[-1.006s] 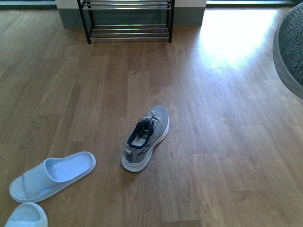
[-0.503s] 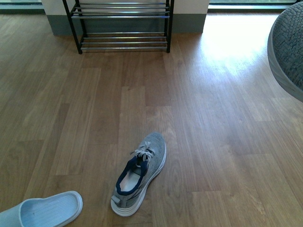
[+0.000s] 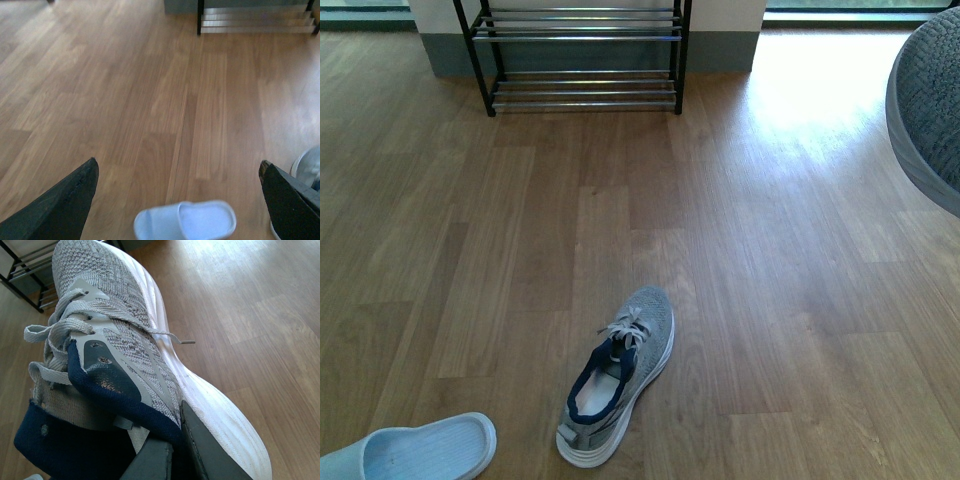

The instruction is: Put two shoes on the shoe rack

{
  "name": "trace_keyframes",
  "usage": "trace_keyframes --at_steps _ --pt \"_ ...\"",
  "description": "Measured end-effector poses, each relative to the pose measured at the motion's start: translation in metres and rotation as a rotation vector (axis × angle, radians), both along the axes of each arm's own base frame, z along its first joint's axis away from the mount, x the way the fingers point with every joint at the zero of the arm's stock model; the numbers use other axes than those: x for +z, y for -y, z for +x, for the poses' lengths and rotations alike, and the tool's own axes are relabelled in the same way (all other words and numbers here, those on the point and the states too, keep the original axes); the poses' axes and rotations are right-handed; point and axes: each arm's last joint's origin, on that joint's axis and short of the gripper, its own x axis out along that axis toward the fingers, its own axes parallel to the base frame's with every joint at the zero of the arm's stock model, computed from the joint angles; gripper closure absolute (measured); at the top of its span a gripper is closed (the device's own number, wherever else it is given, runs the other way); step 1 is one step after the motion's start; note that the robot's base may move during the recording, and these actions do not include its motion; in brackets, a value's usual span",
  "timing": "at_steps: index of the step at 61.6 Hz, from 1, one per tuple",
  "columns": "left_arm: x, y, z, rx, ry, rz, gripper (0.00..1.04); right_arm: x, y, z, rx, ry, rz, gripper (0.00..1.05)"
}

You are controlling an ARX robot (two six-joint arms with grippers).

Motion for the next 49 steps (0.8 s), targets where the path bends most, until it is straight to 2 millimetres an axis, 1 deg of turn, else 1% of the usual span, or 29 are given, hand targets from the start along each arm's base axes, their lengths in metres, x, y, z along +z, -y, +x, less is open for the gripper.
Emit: trace_keyframes --at_steps 1,7,13,16,19,21,26,28,35,42,45,49 --pt "-0.001 0.001 0.003 -0.008 -0.01 0.001 0.09 0.0 0.0 0.0 0.0 0.0 0.0 1.03" --pt "-0.02 0.019 0.033 -0.109 -0.099 0.02 0.09 0.0 0.0 0.0 0.001 0.0 0.001 1.03" --pt "-0.039 0.033 0.061 -0.156 -0.156 0.048 0.09 0.0 0.0 0.0 0.001 0.0 0.0 1.03" --pt "-0.055 0.042 0.075 -0.198 -0.202 0.045 0.09 0.0 0.0 0.0 0.001 0.0 0.001 1.03" --pt "-0.068 0.048 0.083 -0.232 -0.237 0.039 0.09 0.0 0.0 0.0 0.001 0.0 0.0 1.03" --pt "-0.08 0.055 0.092 -0.26 -0.268 0.038 0.09 0.0 0.0 0.0 0.001 0.0 0.0 1.03" --pt "-0.103 0.066 0.107 -0.294 -0.332 0.041 0.09 0.0 0.0 0.0 0.001 0.001 0.0 1.03" --pt "-0.116 0.071 0.115 -0.305 -0.369 0.052 0.09 0.0 0.0 0.0 0.001 0.0 0.0 1.03" --pt "-0.15 0.082 0.132 -0.329 -0.452 0.061 0.09 0.0 0.0 0.0 0.001 0.0 0.0 1.03" --pt "-0.195 0.103 0.163 -0.364 -0.54 0.066 0.09 0.0 0.0 0.0 0.001 0.0 0.0 1.03" --pt "-0.208 0.111 0.174 -0.37 -0.563 0.07 0.09 0.0 0.0 0.0 0.001 0.0 0.0 1.03" --pt "-0.22 0.118 0.184 -0.372 -0.579 0.072 0.09 0.0 0.0 0.0 0.001 0.0 0.0 1.03"
